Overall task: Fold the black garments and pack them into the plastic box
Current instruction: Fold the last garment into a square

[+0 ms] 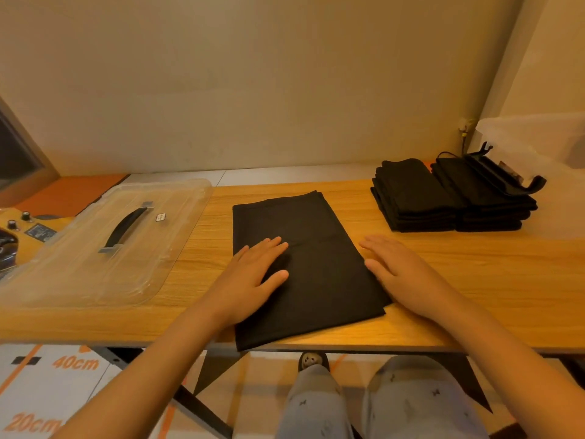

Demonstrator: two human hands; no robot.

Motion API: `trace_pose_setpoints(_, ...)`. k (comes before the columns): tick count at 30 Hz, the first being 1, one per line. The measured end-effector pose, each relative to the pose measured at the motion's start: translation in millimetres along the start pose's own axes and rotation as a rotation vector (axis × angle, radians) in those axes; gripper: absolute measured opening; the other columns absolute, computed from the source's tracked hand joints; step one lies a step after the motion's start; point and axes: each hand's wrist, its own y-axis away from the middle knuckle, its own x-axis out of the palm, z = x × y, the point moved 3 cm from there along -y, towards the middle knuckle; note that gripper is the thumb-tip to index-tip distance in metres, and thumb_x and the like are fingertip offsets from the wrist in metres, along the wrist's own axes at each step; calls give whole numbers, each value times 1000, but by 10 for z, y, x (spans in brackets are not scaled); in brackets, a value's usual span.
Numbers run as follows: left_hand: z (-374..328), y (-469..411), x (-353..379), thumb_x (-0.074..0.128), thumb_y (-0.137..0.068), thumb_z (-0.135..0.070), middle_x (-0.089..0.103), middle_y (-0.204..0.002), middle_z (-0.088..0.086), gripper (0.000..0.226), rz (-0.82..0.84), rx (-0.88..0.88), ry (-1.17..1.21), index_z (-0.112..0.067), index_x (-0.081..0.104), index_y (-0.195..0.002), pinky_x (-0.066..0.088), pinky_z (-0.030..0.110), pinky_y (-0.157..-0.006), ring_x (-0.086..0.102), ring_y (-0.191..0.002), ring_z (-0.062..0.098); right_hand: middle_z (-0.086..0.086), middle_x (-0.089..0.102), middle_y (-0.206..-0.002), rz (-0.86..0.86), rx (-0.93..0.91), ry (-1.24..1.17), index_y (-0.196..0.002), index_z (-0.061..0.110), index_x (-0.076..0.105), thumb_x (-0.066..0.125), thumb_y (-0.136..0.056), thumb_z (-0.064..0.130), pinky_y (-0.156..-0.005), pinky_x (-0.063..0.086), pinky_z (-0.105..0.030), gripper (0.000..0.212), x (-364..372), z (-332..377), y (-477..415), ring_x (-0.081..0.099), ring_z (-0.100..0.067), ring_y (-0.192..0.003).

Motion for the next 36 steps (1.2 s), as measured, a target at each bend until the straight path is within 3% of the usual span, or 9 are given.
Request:
trace_pose_setpoints(6, -106, -679, -109, 37, -102, -36, 14, -159, -9, 50, 14, 32, -24, -34, 23, -149, 7, 31, -118, 8, -146, 8, 33, 36, -135, 60, -185, -271, -123, 44, 54, 50, -97, 27, -103, 16, -6, 31, 11, 25, -13, 24, 20, -127)
trace_pose_setpoints(11, -114, -1309, -148, 38, -103, -26, 25, -157, -5, 43, -3, 61, -27, -32, 35, -146, 15, 32, -116, 19, -145, 14, 29, 55, -121, 19, -174, -399, -104, 42, 66, 56, -94, 12, -93, 29, 2, 33, -43, -134, -20, 41, 20, -118)
trace_pose_setpoints(16, 39, -1866, -258, 42, -102, -20, 46, -145, 1, 35, -142, -46, 86, -20, 50, -136, 30, 33, -109, 38, -135, 21, 32, 59, -110, -28, -123, -418, -102, 44, 64, 65, -89, 15, -87, 34, 2, 31, -1, -227, 26, 46, 20, -111)
trace_pose_setpoints(20, 139, -2133, -193, 52, -98, -24, 59, -130, 2, 28, -131, -136, 163, -16, 62, -123, 39, 34, -103, 50, -123, 20, 33, 58, -109, -32, -110, -418, -99, 48, 62, 66, -88, 18, -89, 34, 2, 33, 4, -239, -1, 47, 19, -110)
trace_pose_setpoints(26, 151, -2267, -67, 62, -92, -25, 68, -100, 0, 10, -214, -145, 197, -19, 70, -95, 49, 35, -85, 57, -99, 19, 35, 57, -110, -15, -124, -404, -101, 46, 65, 65, -89, 21, -93, 32, 1, 28, -2, -237, 6, 45, 19, -112)
trace_pose_setpoints(30, 224, -2299, -81, 59, -94, -26, 66, -103, 2, 10, -333, -200, 259, -21, 68, -95, 51, 38, -84, 58, -96, 19, 34, 60, -107, -29, -137, -413, -94, 40, 69, 66, -88, 20, -94, 33, -2, 21, 5, -235, 2, 46, 18, -113)
trace_pose_setpoints(36, 196, -2334, -29, 57, -95, -30, 66, -101, 3, 17, -403, -245, 105, -18, 68, -100, 51, 36, -80, 59, -95, 21, 31, 62, -107, -34, -141, -413, -91, 40, 69, 66, -88, 20, -97, 35, -6, 21, 11, -227, 8, 47, 16, -113)
